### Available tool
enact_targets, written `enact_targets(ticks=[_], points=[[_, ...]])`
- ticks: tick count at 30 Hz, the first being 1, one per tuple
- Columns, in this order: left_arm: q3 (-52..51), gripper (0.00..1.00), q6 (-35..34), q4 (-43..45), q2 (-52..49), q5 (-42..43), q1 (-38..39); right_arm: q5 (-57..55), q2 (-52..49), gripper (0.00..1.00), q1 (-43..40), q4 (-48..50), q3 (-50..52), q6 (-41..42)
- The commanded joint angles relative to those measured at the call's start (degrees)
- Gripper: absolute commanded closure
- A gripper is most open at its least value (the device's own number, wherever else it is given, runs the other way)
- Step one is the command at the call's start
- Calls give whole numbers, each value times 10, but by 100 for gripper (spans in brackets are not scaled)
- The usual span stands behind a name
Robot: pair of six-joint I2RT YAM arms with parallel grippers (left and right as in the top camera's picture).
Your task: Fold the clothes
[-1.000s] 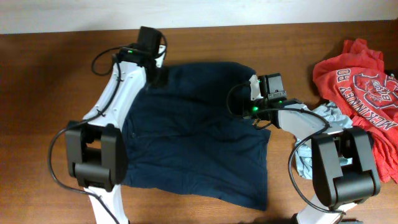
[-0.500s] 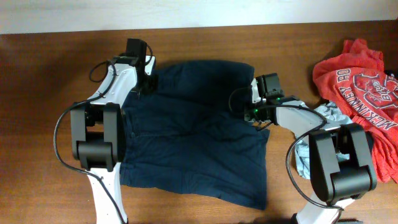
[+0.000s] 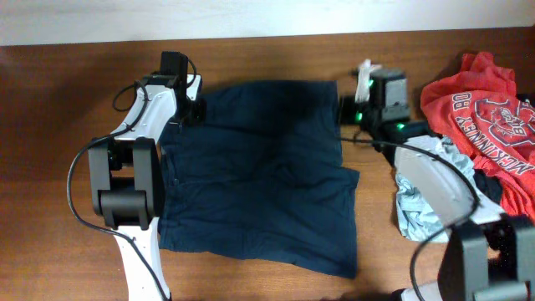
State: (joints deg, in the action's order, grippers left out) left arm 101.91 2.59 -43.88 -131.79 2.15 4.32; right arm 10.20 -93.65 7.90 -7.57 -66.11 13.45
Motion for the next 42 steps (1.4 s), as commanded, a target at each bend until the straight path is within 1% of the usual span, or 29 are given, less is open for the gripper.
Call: enact_targets(ticks=[1, 6, 10, 14, 16, 19, 21, 22, 24, 27, 29, 31, 34, 35, 36, 38, 39, 40, 41, 42], points=[[-6, 100, 9, -7, -32, -4, -9, 53, -40, 96, 2, 58, -3, 8], [-6, 100, 9, -7, -32, -4, -9, 68, -134, 96, 8, 143, -4, 36], [-6, 99, 9, -7, -32, -4, -9, 113, -220, 96, 10, 221, -5, 67], [-6, 99, 9, -10, -32, -4, -9, 96, -287, 96, 11, 271, -6, 69], [-6, 99, 9, -14, -32, -4, -9, 57, -311, 96, 8, 280, -11, 73], [-6, 99, 9, -20, -32, -4, -9, -44, -330, 96, -1, 273, -23, 72], [-6, 99, 10, -24, -32, -4, -10, -96, -331, 96, -13, 252, -33, 72], [-6, 99, 23, -28, -32, -4, -10, -133, -331, 96, -30, 226, -43, 70], [-6, 99, 38, -31, -32, -6, -11, -153, -331, 96, -54, 194, -58, 59], [-6, 99, 38, -35, -32, -21, -11, -151, -331, 96, -95, 146, -78, 18], [-6, 99, 38, -35, -32, -21, -11, -138, -330, 96, -107, 127, -89, -19], [-5, 99, 47, -35, -32, -21, -11, -104, -318, 96, -109, 100, -99, -42], [3, 99, 48, -39, -31, -19, -10, -6, -281, 95, -109, 53, -112, -43], [11, 99, 48, -44, -30, -19, -10, 31, -268, 92, -109, 40, -115, -43], [20, 99, 48, -49, -29, -14, -8, 74, -252, 87, -109, 24, -119, -43], [33, 99, 48, -52, -29, -8, -6, 131, -230, 80, -109, 9, -120, -42], [37, 99, 48, -52, -29, -8, -4, 174, -223, 67, -109, 9, -120, -42], [38, 99, 48, -50, -29, -8, -3, 194, -221, 57, -109, 10, -120, -42], [38, 99, 48, -49, -29, -8, -3, 217, -221, 51, -109, 15, -120, -42], [38, 99, 48, -49, -29, -8, -2, 238, -223, 48, -108, 25, -120, -40]])
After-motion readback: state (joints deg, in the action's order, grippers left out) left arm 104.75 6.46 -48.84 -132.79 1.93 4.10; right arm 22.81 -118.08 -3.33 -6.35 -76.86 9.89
